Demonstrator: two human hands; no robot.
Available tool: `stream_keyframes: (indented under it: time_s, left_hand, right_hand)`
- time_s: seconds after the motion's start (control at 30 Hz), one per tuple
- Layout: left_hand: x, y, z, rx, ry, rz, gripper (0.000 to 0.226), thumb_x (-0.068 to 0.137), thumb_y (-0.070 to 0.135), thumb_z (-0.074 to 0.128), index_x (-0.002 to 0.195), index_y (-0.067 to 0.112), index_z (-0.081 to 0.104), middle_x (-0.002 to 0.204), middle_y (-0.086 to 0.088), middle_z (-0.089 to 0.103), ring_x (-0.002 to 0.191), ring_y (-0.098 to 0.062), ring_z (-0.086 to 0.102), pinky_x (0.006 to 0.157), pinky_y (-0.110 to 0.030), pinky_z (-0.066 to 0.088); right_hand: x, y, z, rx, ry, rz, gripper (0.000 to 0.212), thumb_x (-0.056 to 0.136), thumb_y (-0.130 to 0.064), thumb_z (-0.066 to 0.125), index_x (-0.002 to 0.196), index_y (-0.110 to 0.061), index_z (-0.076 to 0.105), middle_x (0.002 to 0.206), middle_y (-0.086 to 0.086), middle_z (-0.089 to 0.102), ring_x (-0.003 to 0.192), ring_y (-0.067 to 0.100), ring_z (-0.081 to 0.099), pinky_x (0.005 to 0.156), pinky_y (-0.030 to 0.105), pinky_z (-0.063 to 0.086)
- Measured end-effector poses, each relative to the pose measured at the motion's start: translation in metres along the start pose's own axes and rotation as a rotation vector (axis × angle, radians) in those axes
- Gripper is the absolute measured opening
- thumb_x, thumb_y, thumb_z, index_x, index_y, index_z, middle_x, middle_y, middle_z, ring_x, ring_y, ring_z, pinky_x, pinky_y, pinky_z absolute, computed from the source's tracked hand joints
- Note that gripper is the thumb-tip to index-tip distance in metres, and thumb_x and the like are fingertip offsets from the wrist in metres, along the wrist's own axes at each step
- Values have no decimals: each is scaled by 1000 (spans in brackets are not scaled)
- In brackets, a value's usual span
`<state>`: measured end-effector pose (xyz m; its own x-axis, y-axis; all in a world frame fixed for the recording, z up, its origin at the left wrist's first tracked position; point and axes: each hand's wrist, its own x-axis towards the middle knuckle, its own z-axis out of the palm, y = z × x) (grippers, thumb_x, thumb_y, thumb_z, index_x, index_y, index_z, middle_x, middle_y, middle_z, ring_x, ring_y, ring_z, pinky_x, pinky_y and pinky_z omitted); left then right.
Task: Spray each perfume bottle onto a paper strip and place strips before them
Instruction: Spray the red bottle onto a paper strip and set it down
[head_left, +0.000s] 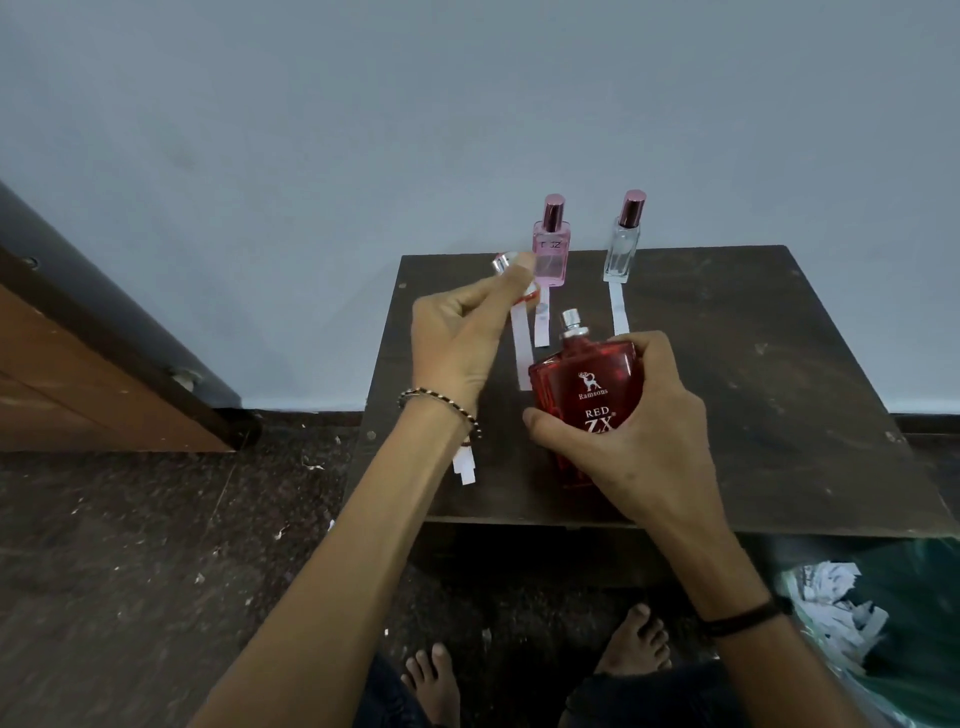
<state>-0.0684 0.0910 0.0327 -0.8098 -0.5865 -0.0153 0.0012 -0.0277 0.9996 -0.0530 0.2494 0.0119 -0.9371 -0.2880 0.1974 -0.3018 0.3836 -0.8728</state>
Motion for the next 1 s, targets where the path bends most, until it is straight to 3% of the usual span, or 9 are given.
stream_keyframes:
  time_s: [0.17,0.27,0.37,0.5,0.67,0.8,0.87,1.0]
  left_hand:
    - [-6,0,2,-31,-129,-12,27,84,40,76,89,14,82,86,-2,80,92,-18,76,88,-31,59]
    - [-4,0,0,-64,-106,-69,28,83,44,75,87,17,81,83,0,80,88,-15,77,84,-29,60]
    - [-2,0,-2,-94,-95,-112,25,83,41,76,84,17,81,83,-2,80,85,-14,77,79,-29,61]
    - [-3,0,-3,-136,-108,-141,20,83,37,77,78,19,81,83,-4,80,82,-15,77,66,-21,60]
    - [-3,1,-3,-180,-133,-183,28,84,39,75,87,12,81,86,-6,80,83,-16,77,67,-21,60]
    - [-4,1,-3,-222,-152,-218,32,85,40,74,94,9,79,89,-7,80,85,-17,77,67,-22,60]
    - [-4,2,-3,-236,-156,-234,34,85,39,75,98,7,77,89,-8,80,85,-18,78,67,-24,60]
    - [-2,2,-2,-265,-156,-257,36,86,35,74,104,5,75,91,-10,80,86,-20,78,68,-26,62]
  right_hand:
    - [3,3,-2,157,-16,71,78,52,-63,88,114,-44,45,102,-23,62,98,-18,57,71,-1,46]
    - [7,3,-2,364,-37,133,70,50,-58,93,106,-52,53,109,-27,65,98,-3,68,71,19,60]
    - [8,2,-4,563,-97,216,62,53,-41,98,104,-46,64,107,-13,74,92,17,76,71,35,64]
    - [9,0,-8,737,-218,284,56,60,-31,94,111,-29,71,103,6,77,76,29,77,66,34,61]
    - [9,1,-12,1007,-368,236,37,71,-27,79,108,-22,75,100,8,75,59,18,69,55,25,56]
    - [7,1,-16,1173,-468,202,57,65,-37,90,116,-18,71,94,5,73,52,14,68,48,23,55]
    - [6,3,-16,1280,-512,204,68,69,-37,89,126,-12,60,95,7,72,51,13,68,48,21,56]
    - [8,5,-15,1696,-720,176,48,92,-18,70,126,-9,37,108,20,60,58,24,72,53,28,60]
